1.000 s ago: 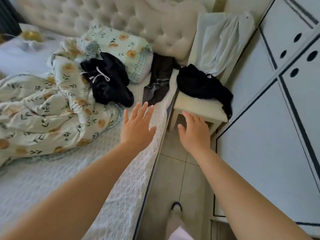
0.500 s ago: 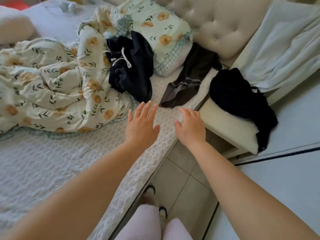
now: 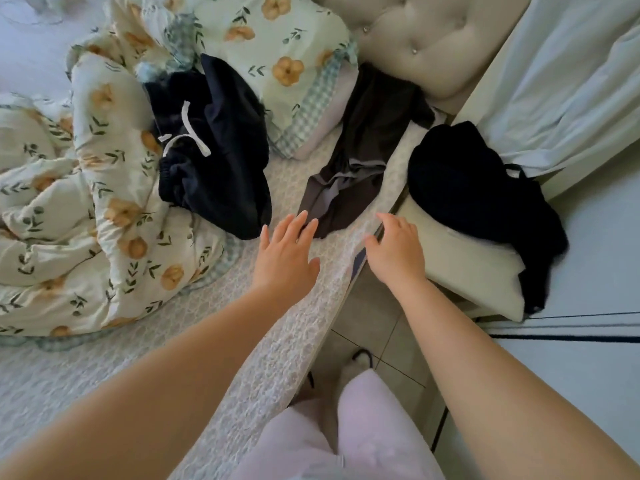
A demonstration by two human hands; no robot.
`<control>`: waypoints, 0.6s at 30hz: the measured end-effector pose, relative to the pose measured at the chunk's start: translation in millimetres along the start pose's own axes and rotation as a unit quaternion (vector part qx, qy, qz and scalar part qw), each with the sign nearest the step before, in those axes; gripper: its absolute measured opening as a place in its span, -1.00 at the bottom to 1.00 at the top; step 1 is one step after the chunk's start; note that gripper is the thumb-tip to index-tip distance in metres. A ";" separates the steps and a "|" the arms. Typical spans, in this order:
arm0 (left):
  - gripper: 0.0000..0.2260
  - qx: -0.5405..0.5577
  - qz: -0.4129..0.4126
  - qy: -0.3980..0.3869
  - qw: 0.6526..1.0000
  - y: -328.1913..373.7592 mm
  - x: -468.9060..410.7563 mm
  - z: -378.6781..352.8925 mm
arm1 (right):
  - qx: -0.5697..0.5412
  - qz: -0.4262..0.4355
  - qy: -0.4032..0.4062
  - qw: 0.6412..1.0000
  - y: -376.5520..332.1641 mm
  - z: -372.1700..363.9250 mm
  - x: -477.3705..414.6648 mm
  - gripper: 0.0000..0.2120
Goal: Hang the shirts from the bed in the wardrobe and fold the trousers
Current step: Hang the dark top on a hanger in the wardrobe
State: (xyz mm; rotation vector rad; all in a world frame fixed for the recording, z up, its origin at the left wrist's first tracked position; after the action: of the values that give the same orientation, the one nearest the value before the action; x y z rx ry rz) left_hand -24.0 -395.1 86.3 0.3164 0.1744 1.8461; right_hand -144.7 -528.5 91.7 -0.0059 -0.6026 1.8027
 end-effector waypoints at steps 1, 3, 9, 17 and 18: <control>-0.42 0.001 0.000 -0.005 1.000 0.6 -12.3 -1.6 | -0.004 -0.010 -0.001 1.000 4.3 1.5 -12.7 -0.57; -0.42 -0.002 -0.001 -0.010 1.000 2.7 -42.2 -4.0 | -0.007 -0.021 0.000 1.000 11.1 5.1 -41.1 -0.57; -0.42 0.008 0.014 -0.002 1.000 17.3 -141.1 -4.7 | -0.010 -0.027 -0.046 0.999 19.6 18.5 -134.4 -0.57; -0.44 0.018 0.042 -0.009 0.999 20.9 -257.8 -8.4 | -0.003 -0.031 -0.091 0.995 25.4 39.4 -256.6 -0.60; -0.44 0.023 0.041 -0.010 0.999 20.3 -270.7 -11.2 | -0.006 -0.036 -0.094 0.995 26.7 37.3 -269.0 -0.61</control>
State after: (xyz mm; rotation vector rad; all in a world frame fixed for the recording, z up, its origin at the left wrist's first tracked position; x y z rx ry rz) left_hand 26.7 -659.1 46.9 0.3789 0.1937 1.9209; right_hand -92.7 -790.1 33.6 0.1764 -0.7381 1.7410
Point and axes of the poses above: each hand's wrist, its own x-axis away from the middle knuckle, its own z-axis out of the back of the hand, y = z × x, the point moved 1 cm from there along -x, towards the middle knuckle, and after that the axes turned 15 degrees about -z, right-handed, at the moved point
